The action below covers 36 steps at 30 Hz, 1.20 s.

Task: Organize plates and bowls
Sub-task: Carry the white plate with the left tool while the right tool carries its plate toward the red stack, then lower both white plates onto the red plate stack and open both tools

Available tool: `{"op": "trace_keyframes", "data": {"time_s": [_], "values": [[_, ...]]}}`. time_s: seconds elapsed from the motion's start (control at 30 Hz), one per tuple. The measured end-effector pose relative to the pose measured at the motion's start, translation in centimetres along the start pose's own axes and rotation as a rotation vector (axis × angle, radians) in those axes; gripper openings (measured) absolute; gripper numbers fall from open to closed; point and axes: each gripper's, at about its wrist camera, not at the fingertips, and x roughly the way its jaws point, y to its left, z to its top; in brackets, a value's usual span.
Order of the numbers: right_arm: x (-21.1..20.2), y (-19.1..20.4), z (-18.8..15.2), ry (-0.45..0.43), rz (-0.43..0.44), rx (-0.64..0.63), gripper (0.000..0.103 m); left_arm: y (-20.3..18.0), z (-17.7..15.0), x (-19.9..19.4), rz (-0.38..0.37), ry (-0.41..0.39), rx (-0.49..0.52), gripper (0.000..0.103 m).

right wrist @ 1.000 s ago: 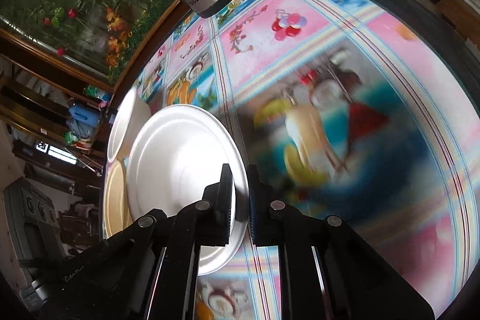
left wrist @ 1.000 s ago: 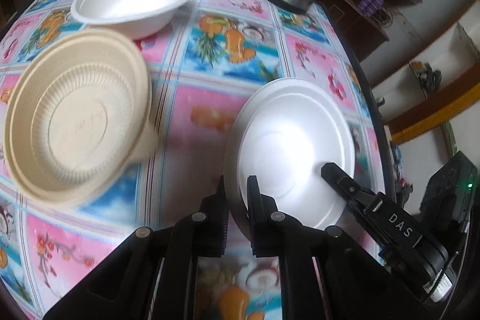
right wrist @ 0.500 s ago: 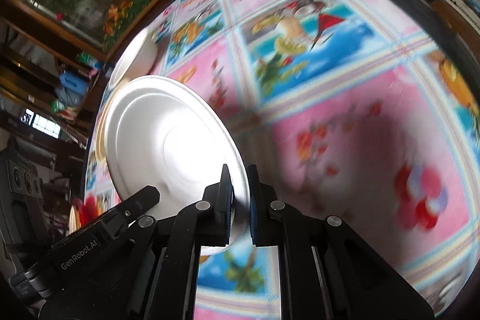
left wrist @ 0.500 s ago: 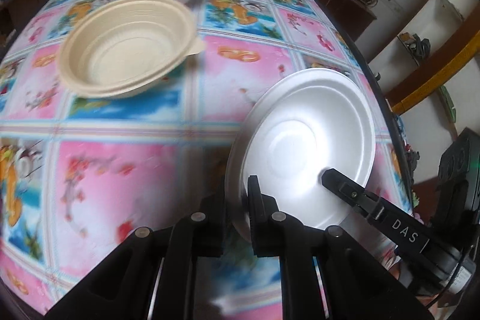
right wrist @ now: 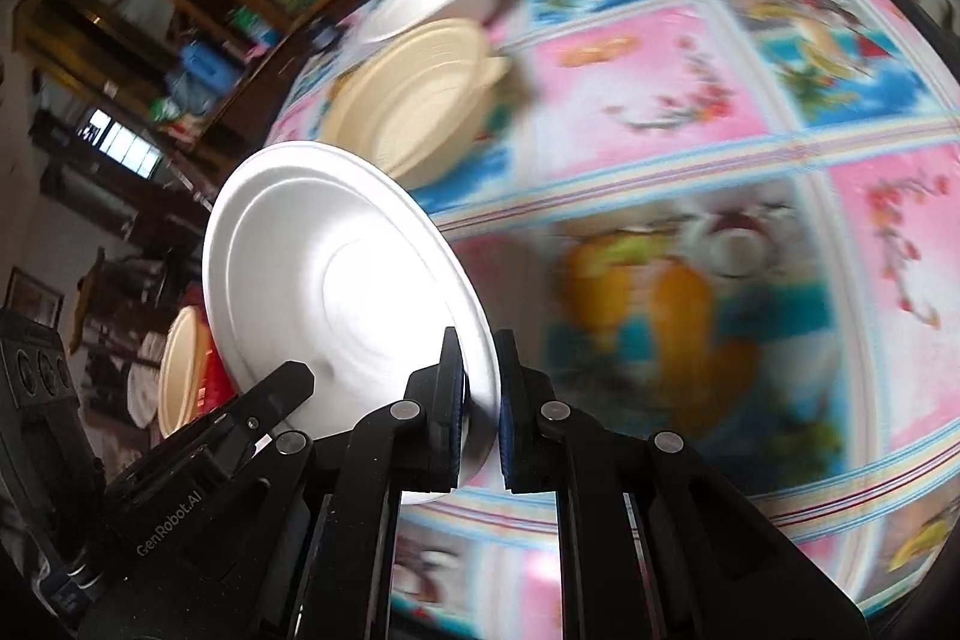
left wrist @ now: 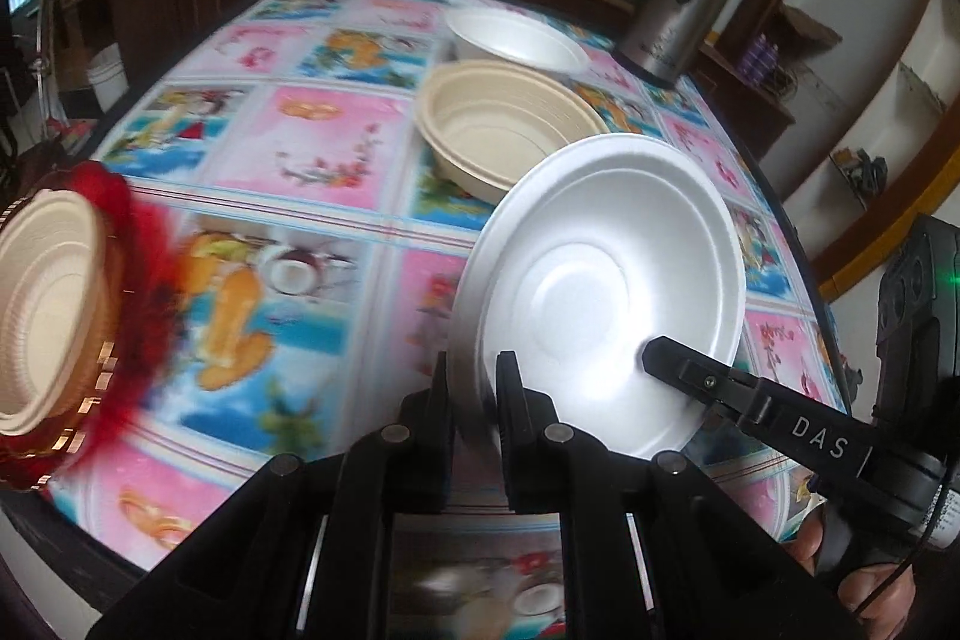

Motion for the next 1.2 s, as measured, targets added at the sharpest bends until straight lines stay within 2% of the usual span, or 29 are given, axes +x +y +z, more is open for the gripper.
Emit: {"op": "trace_keyframes", "data": {"time_s": [0.17, 0.37, 0.87, 1.0, 1.2], "values": [[1.0, 4.3, -0.1, 0.006, 0.034, -0.058, 0.009, 2.7, 0.0, -2.3, 0.036, -0.083, -0.021, 0.011], [2.4, 8.4, -0.3, 0.020, 0.069, -0.108, 0.009, 5.3, 0.1, -4.2, 0.072, -0.145, -0.049, 0.011], [4.5, 14.3, 0.0, 0.049, 0.098, -0.183, 0.009, 10.2, 0.2, -6.4, 0.109, -0.215, -0.115, 0.012], [5.2, 16.6, 0.1, 0.061, 0.112, -0.216, 0.009, 12.9, 0.7, -7.1, 0.115, -0.220, -0.177, 0.012], [8.0, 22.1, -0.5, 0.098, 0.151, -0.304, 0.009, 17.7, 1.3, -8.7, 0.194, -0.240, -0.261, 0.012]]}}
